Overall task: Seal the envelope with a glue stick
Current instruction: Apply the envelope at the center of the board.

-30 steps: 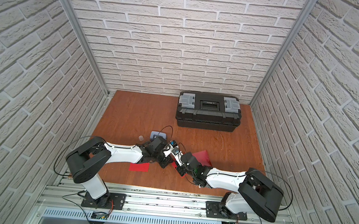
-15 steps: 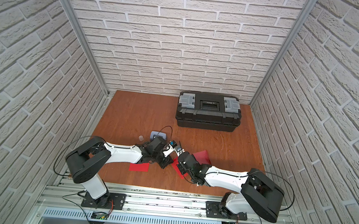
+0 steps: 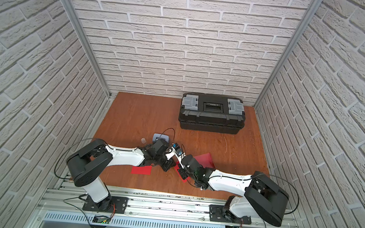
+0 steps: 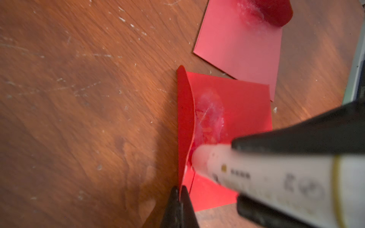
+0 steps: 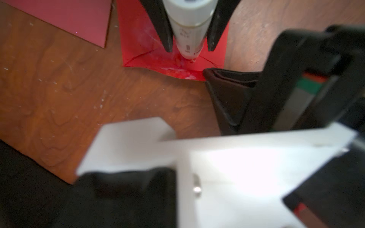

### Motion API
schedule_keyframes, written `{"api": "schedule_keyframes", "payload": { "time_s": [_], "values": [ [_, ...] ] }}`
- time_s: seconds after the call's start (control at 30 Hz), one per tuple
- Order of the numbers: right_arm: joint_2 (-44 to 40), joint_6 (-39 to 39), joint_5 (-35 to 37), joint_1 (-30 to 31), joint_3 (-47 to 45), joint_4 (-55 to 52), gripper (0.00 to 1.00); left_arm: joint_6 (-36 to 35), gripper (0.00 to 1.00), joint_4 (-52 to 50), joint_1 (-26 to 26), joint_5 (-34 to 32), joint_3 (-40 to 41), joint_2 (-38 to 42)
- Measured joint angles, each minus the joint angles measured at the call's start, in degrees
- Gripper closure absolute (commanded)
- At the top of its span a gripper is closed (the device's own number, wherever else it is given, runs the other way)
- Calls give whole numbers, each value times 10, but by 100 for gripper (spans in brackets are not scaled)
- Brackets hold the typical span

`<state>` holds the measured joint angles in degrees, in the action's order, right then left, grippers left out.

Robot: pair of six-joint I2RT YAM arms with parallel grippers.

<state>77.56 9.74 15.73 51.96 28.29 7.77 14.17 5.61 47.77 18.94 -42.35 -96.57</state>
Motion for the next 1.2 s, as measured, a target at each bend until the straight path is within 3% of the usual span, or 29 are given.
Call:
{"api": "schedule_keyframes", "payload": {
  "time_s": [0.2,0.5,0.6,1.0,1.2],
  "values": [
    [21,32,66,-1,30,-42,97,0,100,0,0,0,0,0],
    [7,1,-56,-9,5,7,97,0,100,-1,-2,1,0,0],
    [11,4,-59,-8,11,2,97,0,100,-2,-2,1,0,1],
    [50,92,82,0,80,-112,97,0,100,-3,-2,1,1,4],
    [13,58,4,-9,32,-51,97,0,100,-13,-6,0,1,7]
  ]
}}
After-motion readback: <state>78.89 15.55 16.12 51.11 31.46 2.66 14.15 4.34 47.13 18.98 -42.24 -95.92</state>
